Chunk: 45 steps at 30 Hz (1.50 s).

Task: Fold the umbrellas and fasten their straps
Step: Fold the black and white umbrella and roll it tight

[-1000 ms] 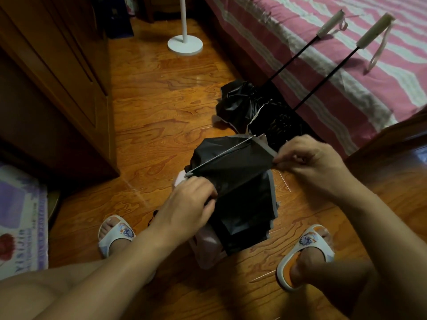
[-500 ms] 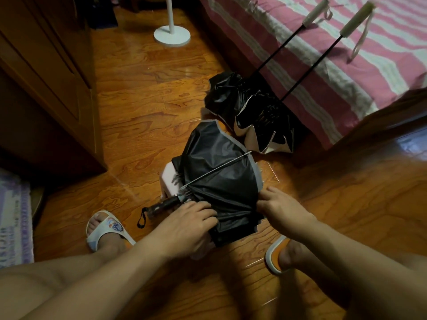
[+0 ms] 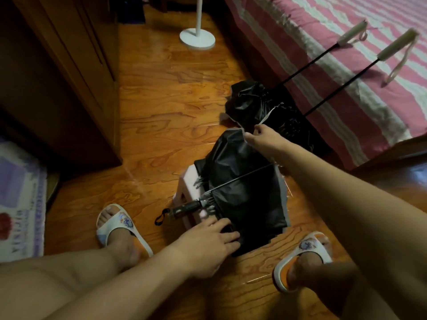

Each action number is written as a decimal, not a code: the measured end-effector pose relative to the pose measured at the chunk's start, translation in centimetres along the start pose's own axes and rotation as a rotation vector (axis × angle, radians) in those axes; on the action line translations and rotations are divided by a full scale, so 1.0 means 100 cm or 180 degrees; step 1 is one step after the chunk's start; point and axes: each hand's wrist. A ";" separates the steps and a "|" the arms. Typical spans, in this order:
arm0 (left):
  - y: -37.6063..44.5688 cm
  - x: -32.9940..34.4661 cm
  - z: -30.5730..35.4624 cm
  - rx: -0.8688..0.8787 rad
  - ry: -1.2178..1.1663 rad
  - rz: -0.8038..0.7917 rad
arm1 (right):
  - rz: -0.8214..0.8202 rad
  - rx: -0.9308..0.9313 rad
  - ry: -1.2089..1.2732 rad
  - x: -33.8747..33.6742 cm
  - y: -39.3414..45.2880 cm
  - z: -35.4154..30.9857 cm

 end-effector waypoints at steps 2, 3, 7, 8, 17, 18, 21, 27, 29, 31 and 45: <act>-0.001 -0.005 0.002 -0.0020 -0.0111 -0.0141 | -0.0189 0.0098 0.0339 0.007 0.016 -0.011; -0.002 -0.006 0.002 -0.0019 -0.0143 -0.0142 | -0.0252 0.0119 0.0698 0.009 0.020 -0.016; -0.006 -0.018 -0.001 -0.0122 -0.0522 -0.0199 | -0.0327 -0.0027 0.1611 -0.013 -0.001 -0.027; -0.008 -0.026 0.003 -0.0198 -0.0716 -0.0032 | -0.0422 -0.0140 0.1705 -0.025 -0.014 -0.027; 0.002 -0.072 -0.032 -0.2056 -0.3632 0.2543 | -0.0437 -0.0183 0.1698 -0.016 -0.132 0.049; 0.006 -0.069 -0.034 -0.2132 -0.3762 0.2454 | -0.0336 -0.0160 0.1674 -0.011 -0.130 0.051; 0.017 -0.064 -0.027 -0.2209 -0.4012 0.2380 | -0.0132 -0.0253 0.1839 -0.011 -0.126 0.053; 0.029 -0.070 -0.018 -0.1702 -0.4381 0.2780 | 0.0002 -0.0387 0.2138 -0.020 -0.122 0.062; 0.030 -0.076 -0.018 -0.1547 -0.4729 0.2884 | -0.0007 -0.0461 0.2175 -0.023 -0.120 0.061; 0.029 -0.080 -0.019 -0.1476 -0.5216 0.2963 | 0.0014 -0.0514 0.2215 -0.026 -0.119 0.058; 0.019 -0.094 -0.008 -0.1242 -0.5117 0.3284 | 0.0090 -0.0332 0.2283 -0.026 -0.116 0.058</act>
Point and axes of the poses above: each hand's wrist, its own y-axis towards the middle knuckle, its own x-axis out of the palm, z = x × y, and after that the axes turned 15 degrees about -y, right-handed
